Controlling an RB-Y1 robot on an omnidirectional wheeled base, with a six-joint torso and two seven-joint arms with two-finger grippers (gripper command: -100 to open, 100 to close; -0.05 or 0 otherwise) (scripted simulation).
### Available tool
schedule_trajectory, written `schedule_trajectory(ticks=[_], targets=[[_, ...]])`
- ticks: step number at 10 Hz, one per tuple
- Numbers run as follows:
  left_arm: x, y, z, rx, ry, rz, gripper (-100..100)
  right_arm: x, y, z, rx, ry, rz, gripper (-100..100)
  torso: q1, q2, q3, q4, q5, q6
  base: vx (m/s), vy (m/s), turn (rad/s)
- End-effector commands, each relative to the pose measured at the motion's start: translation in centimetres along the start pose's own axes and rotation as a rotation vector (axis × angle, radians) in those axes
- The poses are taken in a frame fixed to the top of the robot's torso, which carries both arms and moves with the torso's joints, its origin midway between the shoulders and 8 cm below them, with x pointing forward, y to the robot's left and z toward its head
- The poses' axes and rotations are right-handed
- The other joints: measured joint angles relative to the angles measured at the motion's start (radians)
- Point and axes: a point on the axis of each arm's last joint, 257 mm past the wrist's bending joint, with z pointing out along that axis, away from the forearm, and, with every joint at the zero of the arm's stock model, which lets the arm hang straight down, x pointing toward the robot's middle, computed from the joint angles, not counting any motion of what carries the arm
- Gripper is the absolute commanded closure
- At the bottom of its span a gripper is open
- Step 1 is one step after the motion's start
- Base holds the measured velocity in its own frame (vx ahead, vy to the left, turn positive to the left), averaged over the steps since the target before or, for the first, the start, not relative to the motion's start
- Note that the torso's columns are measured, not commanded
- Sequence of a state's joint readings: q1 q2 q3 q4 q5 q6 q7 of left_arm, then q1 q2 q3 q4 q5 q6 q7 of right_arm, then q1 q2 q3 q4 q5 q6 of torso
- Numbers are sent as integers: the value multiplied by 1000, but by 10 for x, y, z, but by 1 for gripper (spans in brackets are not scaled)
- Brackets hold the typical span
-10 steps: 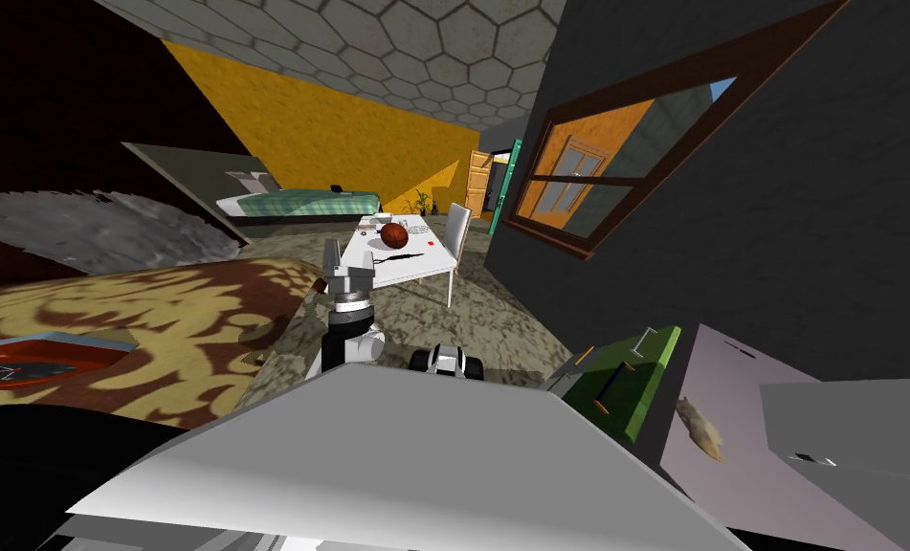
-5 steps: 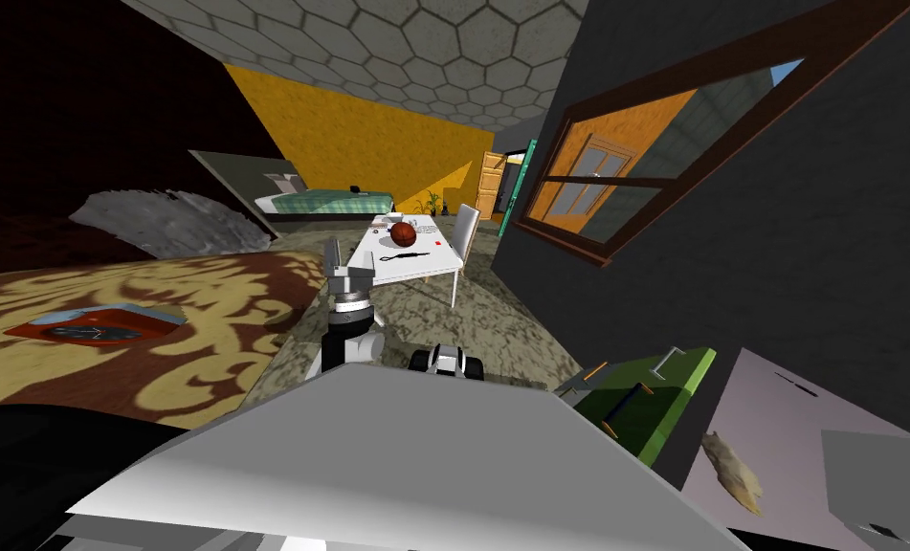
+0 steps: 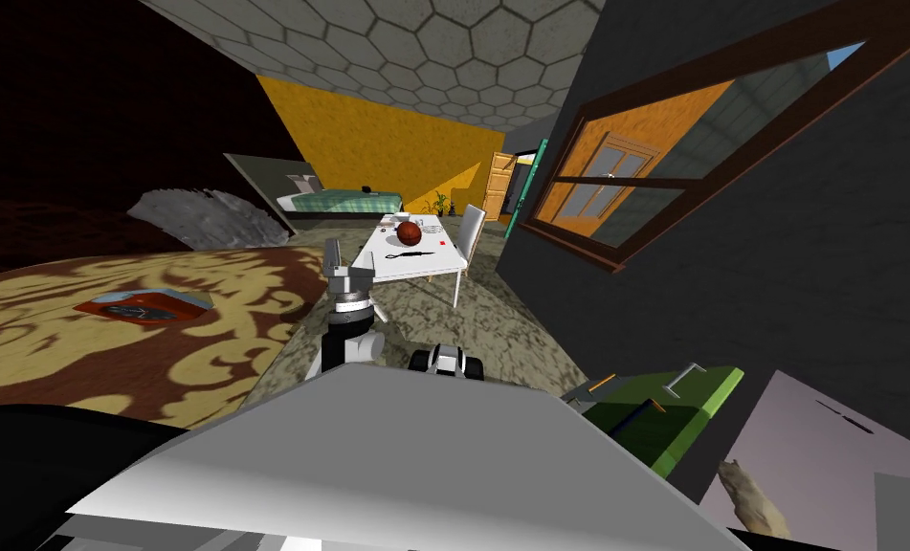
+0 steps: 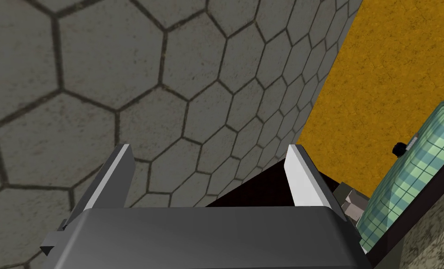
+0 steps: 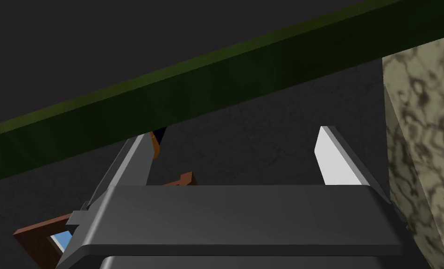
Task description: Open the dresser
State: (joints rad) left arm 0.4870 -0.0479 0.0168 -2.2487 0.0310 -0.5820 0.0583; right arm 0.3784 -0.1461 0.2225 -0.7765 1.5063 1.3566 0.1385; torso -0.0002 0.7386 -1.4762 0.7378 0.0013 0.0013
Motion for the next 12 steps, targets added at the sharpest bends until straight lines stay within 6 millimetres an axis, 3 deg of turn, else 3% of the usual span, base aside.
schedule_trajectory(ticks=[1,5,12], targets=[[0,0,0,0,0,0,0,9,-14,-3,58,-15,-56,-100,-1,0,0,0,0,0,-2,-59,75],[0,0,0,0,0,0,0,21,-36,-18,148,-63,-166,-100,0,0,0,0,-1,-1,-8,-56,115],[0,0,0,0,0,0,0,28,-53,-34,220,-113,-257,-100,-1,0,-1,0,3,-1,-3,-40,60]])
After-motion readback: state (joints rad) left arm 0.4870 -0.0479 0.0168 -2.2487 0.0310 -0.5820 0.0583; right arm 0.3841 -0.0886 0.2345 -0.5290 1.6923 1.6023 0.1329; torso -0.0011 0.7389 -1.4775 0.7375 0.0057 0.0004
